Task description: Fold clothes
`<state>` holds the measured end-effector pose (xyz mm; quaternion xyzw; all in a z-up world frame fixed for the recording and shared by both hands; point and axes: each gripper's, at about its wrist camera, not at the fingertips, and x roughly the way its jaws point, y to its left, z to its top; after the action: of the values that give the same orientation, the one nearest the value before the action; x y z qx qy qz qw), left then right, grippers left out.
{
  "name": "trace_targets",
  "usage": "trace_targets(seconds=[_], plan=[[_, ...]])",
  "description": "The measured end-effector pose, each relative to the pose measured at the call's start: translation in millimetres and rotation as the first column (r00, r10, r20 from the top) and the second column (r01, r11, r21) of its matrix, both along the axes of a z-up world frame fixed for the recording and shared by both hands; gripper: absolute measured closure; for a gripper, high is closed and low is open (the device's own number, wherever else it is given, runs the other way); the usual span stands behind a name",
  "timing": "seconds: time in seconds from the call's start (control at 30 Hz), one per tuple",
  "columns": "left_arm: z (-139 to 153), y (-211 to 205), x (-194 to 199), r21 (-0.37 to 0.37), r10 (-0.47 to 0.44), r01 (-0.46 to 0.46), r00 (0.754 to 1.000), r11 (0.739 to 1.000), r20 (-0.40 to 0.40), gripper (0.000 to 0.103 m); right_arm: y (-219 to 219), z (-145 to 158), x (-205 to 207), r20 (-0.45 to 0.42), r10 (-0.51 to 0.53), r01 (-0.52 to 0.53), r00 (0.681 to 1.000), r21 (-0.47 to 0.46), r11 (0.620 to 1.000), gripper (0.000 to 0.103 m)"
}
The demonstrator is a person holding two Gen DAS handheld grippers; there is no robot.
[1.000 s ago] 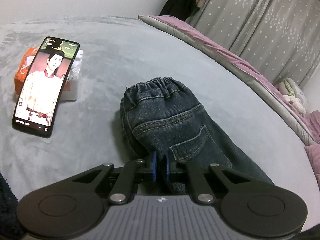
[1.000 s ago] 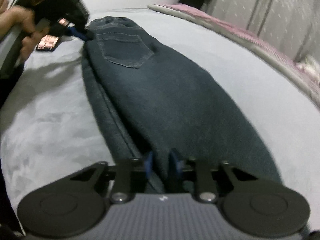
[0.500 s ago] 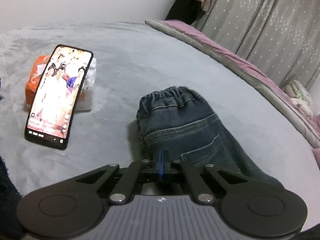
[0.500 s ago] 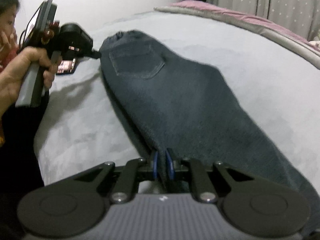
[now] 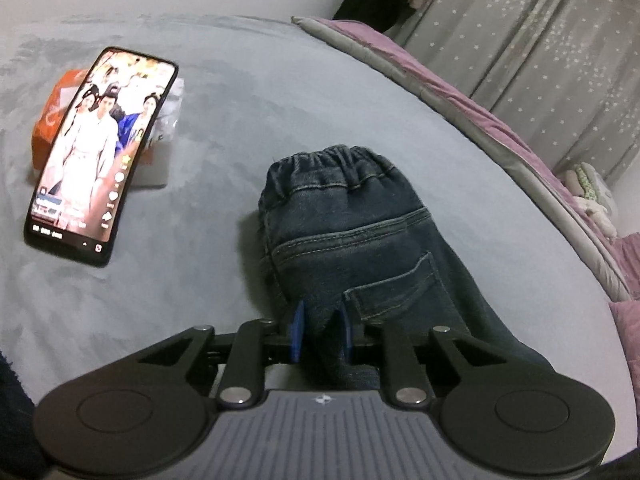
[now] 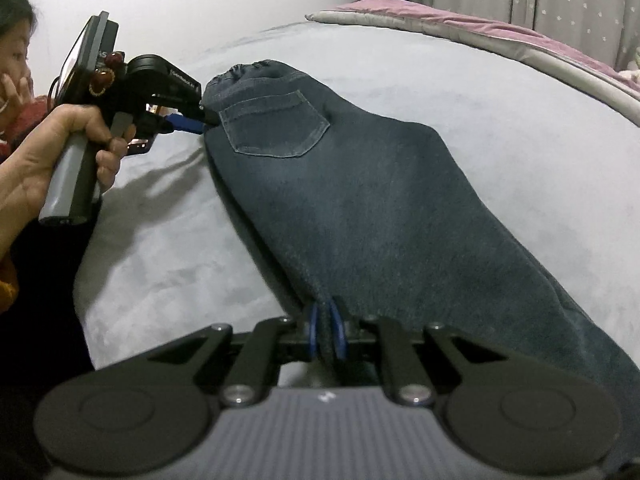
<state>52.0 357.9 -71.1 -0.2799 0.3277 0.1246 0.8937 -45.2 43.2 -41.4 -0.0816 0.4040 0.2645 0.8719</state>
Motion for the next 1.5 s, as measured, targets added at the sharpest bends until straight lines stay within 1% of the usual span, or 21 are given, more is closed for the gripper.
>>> trace_targets(seconds=[0.07, 0.2, 0.23, 0.33, 0.37, 0.43, 0.47, 0.5, 0.6, 0.67, 0.77, 0.8, 0.87, 0.97, 1.1, 1.3, 1.43, 1.5], plan=[[2, -2, -1, 0.008, 0.005, -0.005, 1.0, 1.0, 0.019, 0.098, -1, 4, -1, 0.019, -0.005, 0.005, 1.0, 0.007, 1.0, 0.095], [9, -3, -7, 0.014, 0.015, -0.016, 0.996, 1.0, 0.087, 0.098, -3, 9, -2, 0.027, -0.002, 0.001, 1.0, 0.019, 1.0, 0.095], [8, -2, -6, 0.013, 0.015, -0.016, 0.996, 1.0, 0.083, 0.098, -3, 6, -1, 0.019, 0.002, -0.003, 1.0, 0.015, 1.0, 0.094], [-2, -1, 1, 0.029, 0.018, -0.018, 1.0, 0.999, 0.006, 0.096, 2, -6, 1, -0.022, 0.019, -0.019, 1.0, -0.014, 1.0, 0.094], [-2, -3, 2, 0.044, 0.02, -0.02, 1.0, 0.999, -0.005, 0.093, 4, -10, 2, -0.032, 0.025, -0.026, 0.999, -0.026, 0.999, 0.093], [-1, -6, 2, 0.076, 0.022, -0.021, 1.0, 0.997, -0.012, 0.091, 4, -11, 2, -0.036, 0.025, -0.026, 0.999, -0.028, 0.999, 0.092], [1, -9, 1, 0.089, 0.022, -0.021, 1.0, 0.996, -0.008, 0.09, 3, -10, 3, -0.041, 0.021, -0.022, 0.999, -0.018, 1.0, 0.088], [4, -12, 0, 0.103, 0.022, -0.022, 1.0, 0.994, -0.006, 0.089, 0, -7, 4, -0.05, 0.013, -0.013, 0.999, 0.001, 1.0, 0.086], [13, -19, -3, 0.141, 0.019, -0.019, 1.0, 0.99, 0.001, 0.082, -11, 2, 4, -0.06, -0.016, 0.019, 0.998, 0.052, 0.998, 0.076], [20, -23, -4, 0.154, 0.022, -0.024, 1.0, 0.988, 0.018, 0.076, -19, 10, 6, -0.063, -0.031, 0.036, 0.998, 0.079, 0.996, 0.063], [30, -31, -6, 0.172, 0.028, -0.035, 0.999, 0.984, 0.046, 0.068, -29, 20, 14, -0.069, -0.058, 0.066, 0.996, 0.106, 0.992, 0.055], [33, -35, -6, 0.179, 0.026, -0.035, 0.998, 0.983, 0.055, 0.067, -33, 23, 18, -0.072, -0.069, 0.077, 0.995, 0.114, 0.991, 0.053], [38, -42, -6, 0.19, 0.016, -0.029, 0.997, 0.981, 0.07, 0.063, -39, 26, 26, -0.076, -0.085, 0.093, 0.993, 0.113, 0.989, 0.046], [41, -58, -1, 0.197, -0.017, 0.001, 0.997, 0.98, 0.08, 0.06, -47, 29, 38, -0.075, -0.105, 0.112, 0.992, 0.1, 0.989, 0.041], [36, -84, 11, 0.19, -0.098, 0.084, 0.993, 0.978, 0.064, 0.059, -59, 28, 58, -0.089, -0.143, 0.153, 0.986, 0.119, 0.981, 0.035], [27, -130, 24, 0.212, -0.239, 0.224, 0.97, 0.951, 0.048, 0.054, -73, 26, 86, -0.101, -0.174, 0.187, 0.98, 0.136, 0.973, 0.031], [24, -154, 31, 0.214, -0.304, 0.288, 0.952, 0.934, 0.044, 0.049, -78, 22, 99, -0.102, -0.18, 0.194, 0.978, 0.147, 0.97, 0.03], [23, -164, 33, 0.215, -0.331, 0.314, 0.942, 0.925, 0.047, 0.048, -82, 18, 107, -0.106, -0.181, 0.196, 0.978, 0.162, 0.967, 0.03]])
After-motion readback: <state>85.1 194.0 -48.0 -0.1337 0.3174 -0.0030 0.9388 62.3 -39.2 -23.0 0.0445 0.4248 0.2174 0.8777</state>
